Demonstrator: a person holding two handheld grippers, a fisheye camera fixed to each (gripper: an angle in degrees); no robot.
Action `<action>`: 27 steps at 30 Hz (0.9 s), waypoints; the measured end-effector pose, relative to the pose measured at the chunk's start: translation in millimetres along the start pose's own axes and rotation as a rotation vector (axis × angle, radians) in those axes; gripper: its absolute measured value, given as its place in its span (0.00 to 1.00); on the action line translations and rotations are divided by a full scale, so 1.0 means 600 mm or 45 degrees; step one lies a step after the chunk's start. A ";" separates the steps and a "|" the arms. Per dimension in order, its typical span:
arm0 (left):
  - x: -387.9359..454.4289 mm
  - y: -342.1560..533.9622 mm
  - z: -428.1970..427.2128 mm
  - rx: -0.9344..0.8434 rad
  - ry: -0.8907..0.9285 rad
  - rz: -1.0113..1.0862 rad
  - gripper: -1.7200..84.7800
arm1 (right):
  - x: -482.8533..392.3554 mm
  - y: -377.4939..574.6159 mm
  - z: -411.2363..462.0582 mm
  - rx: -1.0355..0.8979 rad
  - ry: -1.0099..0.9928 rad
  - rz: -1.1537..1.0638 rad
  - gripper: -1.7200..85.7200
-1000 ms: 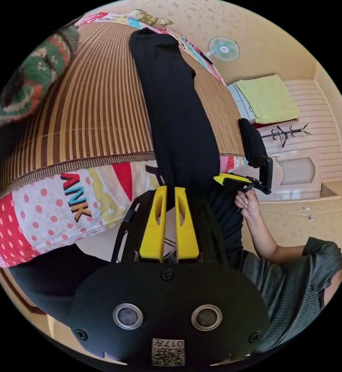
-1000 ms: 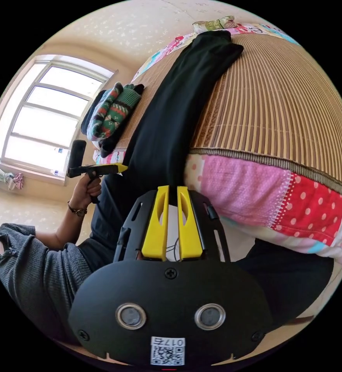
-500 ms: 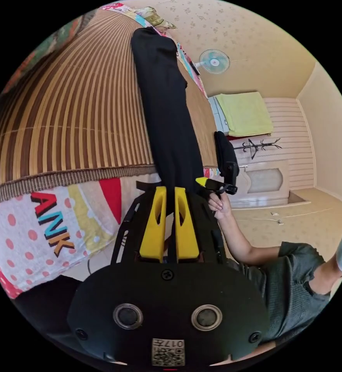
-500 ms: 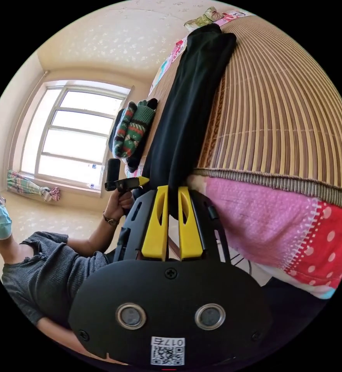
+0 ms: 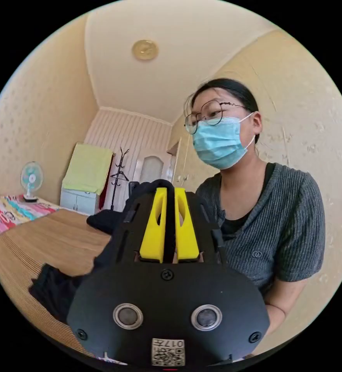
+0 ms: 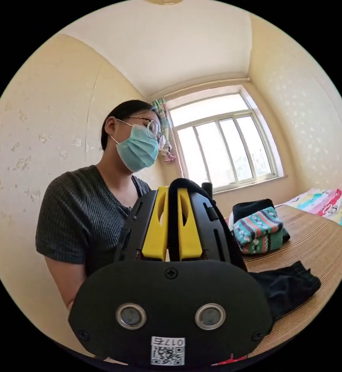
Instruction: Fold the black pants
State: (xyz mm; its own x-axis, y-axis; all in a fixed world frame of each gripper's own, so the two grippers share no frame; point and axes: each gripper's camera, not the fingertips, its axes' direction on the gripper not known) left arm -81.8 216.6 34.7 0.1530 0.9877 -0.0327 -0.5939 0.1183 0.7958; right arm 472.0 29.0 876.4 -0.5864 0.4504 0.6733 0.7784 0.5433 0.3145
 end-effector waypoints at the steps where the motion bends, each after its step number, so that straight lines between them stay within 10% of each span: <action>1: 0.028 -0.052 -0.004 0.029 -0.010 0.055 0.07 | -0.020 -0.039 0.003 -0.004 0.034 -0.055 0.03; 9: 0.016 -0.263 -0.074 0.316 -0.292 -0.014 0.07 | -0.004 -0.225 0.015 0.053 0.419 -0.065 0.03; 18: -0.299 -0.324 -0.161 -0.002 -0.983 -0.333 0.07 | 0.286 -0.305 0.037 -0.146 1.100 0.279 0.03; 27: -0.355 0.078 -0.237 -0.211 -0.840 -0.518 0.07 | 0.349 -0.073 0.093 -0.261 0.738 0.422 0.04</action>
State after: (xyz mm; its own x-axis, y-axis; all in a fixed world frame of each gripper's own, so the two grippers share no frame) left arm -254.7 26.3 -7.0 0.7893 0.6049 0.1051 -0.4927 0.5220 0.6962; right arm 303.0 139.0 966.2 -0.1410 0.0872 0.9862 0.9557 0.2720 0.1126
